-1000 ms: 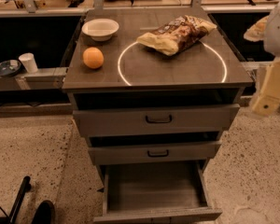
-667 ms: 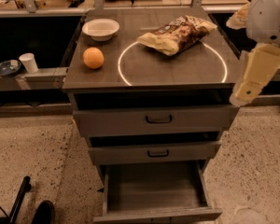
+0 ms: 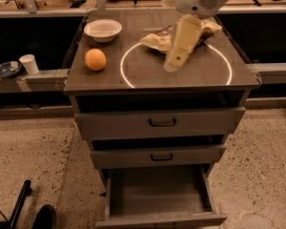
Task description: Place orange into bottom drawer
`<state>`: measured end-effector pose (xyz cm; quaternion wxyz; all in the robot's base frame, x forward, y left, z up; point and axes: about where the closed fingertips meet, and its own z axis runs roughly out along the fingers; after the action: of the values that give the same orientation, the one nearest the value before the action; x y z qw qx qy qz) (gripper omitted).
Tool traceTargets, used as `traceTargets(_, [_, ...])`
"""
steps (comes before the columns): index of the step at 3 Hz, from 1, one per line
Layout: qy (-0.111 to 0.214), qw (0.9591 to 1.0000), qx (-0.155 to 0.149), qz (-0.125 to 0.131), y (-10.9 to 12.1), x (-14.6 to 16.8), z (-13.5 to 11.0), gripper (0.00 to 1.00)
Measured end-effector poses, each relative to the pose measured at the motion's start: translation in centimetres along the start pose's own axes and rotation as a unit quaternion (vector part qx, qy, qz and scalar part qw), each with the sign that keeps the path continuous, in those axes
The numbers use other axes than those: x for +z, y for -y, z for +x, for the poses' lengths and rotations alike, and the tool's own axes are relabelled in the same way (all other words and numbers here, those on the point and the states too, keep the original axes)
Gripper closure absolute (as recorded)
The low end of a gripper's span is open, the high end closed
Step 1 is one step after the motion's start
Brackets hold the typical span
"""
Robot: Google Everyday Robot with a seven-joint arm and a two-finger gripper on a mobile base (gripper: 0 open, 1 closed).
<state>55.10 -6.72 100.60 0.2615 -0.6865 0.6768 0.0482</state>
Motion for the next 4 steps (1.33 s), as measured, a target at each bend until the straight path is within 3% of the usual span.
traceTargets(1, [0.087,0.9961,-0.011,-0.009,2.2,4.5,-5.0,0.0])
traceTargets(2, [0.147,0.9889,-0.012,-0.016,2.2,10.8,-8.7,0.0])
traceTargets(3, [0.169,0.9856,-0.009,0.006,3.3,11.8,-10.1,0.0])
traceTargets(4, [0.169,0.9856,-0.009,0.006,3.3,11.8,-10.1,0.0])
